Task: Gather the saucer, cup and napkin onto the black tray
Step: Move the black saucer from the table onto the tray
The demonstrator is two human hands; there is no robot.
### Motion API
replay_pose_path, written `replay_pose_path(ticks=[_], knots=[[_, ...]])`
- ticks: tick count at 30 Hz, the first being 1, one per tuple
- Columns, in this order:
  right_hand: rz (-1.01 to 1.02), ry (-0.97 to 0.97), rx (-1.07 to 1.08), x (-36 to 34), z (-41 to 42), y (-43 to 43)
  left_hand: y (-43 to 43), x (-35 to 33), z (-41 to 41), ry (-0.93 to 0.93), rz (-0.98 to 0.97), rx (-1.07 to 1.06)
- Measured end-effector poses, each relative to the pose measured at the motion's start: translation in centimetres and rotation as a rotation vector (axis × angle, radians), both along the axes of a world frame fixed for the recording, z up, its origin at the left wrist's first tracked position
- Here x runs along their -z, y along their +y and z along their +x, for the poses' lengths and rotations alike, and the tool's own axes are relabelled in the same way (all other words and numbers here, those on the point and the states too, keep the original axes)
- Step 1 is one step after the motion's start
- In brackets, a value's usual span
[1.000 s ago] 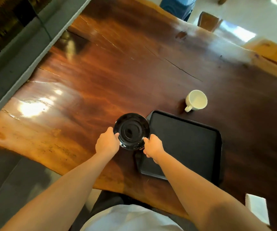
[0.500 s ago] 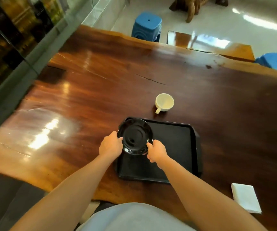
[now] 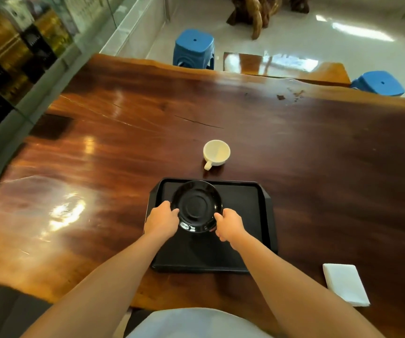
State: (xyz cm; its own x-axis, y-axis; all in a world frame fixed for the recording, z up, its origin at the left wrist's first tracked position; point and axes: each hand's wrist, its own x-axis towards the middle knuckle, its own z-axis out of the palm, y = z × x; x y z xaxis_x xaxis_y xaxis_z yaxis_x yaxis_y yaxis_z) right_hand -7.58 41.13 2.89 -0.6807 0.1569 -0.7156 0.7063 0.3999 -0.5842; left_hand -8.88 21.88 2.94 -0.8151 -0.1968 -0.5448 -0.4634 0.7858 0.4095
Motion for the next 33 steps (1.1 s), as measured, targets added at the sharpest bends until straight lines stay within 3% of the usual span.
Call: replay_pose_path(ticks=[9, 25, 33], knots=[[0.051, -0.001, -0.044, 2.5, -1.8, -0.1, -1.0, 2.3, -0.3, -0.063, 0.088, -0.099], [0.051, -0.098, -0.113, 5.6, -4.6, -2.9, -4.0, 4.7, -2.9, -0.181, 0.065, -0.118], [0.137, -0.053, -0.161, 7.1, -6.4, -3.7, -3.9, 5.5, -4.2, -0.217, 0.100, -0.206]])
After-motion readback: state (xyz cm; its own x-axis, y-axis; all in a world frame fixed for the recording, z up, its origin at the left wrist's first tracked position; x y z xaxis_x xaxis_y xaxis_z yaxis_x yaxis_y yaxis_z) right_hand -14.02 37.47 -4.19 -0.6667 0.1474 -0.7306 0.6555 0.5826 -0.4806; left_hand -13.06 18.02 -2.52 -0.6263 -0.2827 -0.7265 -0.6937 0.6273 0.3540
